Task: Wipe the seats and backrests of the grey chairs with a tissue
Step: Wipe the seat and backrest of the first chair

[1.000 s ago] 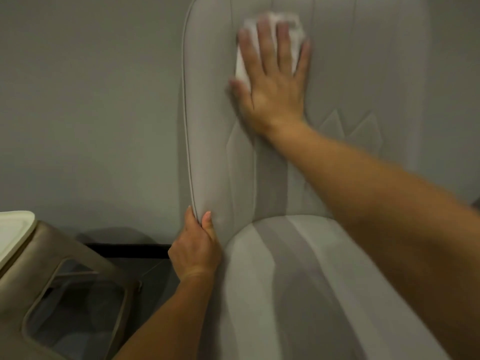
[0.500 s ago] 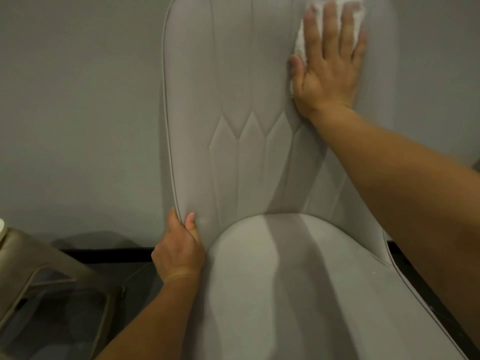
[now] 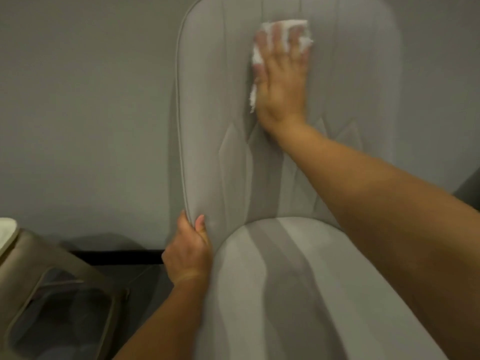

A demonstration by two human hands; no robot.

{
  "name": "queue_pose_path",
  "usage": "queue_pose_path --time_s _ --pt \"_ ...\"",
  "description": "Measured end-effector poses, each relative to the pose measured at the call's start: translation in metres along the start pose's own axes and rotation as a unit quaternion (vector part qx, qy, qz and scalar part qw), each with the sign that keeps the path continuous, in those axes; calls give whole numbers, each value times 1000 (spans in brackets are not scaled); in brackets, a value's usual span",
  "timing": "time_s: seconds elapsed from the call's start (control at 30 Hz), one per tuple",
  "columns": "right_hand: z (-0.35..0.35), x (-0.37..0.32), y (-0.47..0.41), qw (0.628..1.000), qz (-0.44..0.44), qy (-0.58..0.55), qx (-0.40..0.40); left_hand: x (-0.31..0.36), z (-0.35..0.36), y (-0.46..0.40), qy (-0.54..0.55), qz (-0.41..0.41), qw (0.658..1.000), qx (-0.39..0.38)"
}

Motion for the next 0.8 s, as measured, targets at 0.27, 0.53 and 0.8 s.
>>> queue_pose_path --time_s 0.27,0.53,0.8 --pt "41 -133 96 899 -394 29 -188 1 -5 0 10 10 1000 -17" --pt "47 -99 121 838 -502 41 -209 1 -3 1 23 3 1000 -13" --pt "26 -64 27 849 -508 116 -90 -2 4 1 -10 12 1000 9"
Point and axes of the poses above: each hand's wrist, its own y-axis away from the middle knuckle, its own z-axis out of the palm, x = y × z, the point moved 2 cm from there along -y, towards the middle knuckle, and after that the axes turned 1 degree about -y, right-handed, at the moved point
